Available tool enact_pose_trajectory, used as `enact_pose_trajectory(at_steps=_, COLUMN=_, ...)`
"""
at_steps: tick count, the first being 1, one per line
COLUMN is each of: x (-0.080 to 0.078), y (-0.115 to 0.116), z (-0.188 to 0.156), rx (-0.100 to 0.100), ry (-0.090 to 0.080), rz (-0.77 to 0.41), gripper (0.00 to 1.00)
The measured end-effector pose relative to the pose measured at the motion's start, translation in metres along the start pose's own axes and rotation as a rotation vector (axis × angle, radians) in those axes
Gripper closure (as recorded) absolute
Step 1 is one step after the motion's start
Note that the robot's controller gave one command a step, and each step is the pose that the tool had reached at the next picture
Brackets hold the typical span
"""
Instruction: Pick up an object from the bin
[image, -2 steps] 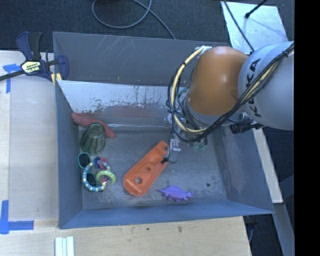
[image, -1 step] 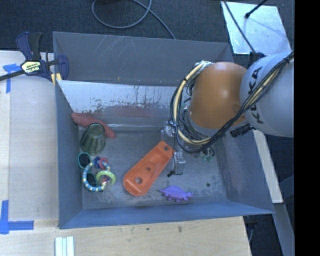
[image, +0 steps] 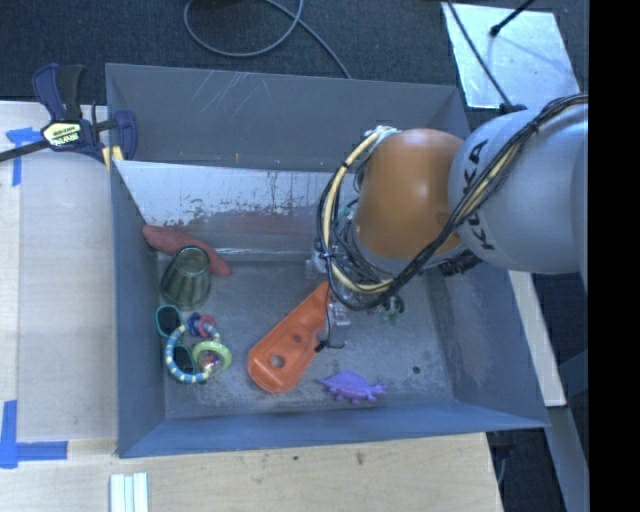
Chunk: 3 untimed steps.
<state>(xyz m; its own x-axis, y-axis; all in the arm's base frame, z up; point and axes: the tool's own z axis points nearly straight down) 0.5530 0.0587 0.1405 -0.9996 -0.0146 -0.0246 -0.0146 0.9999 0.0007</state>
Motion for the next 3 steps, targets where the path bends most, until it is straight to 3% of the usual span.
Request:
enact_pose_trajectory(at_steps=1, x=-0.024, y=-0.012, z=0.066, rx=-0.002, ry=0.0, rz=-0.082, gripper=1.0)
enact_pose_trajectory(at_steps=2, x=-0.024, y=-0.012, z=0.066, rx=-0.002, ry=0.0, rz=-0.083, gripper=1.0)
enact_pose_trajectory(at_steps=3, x=-0.034, y=-0.019, z=-0.048, rx=-0.002, ry=-0.006, rz=-0.058, gripper=1.0)
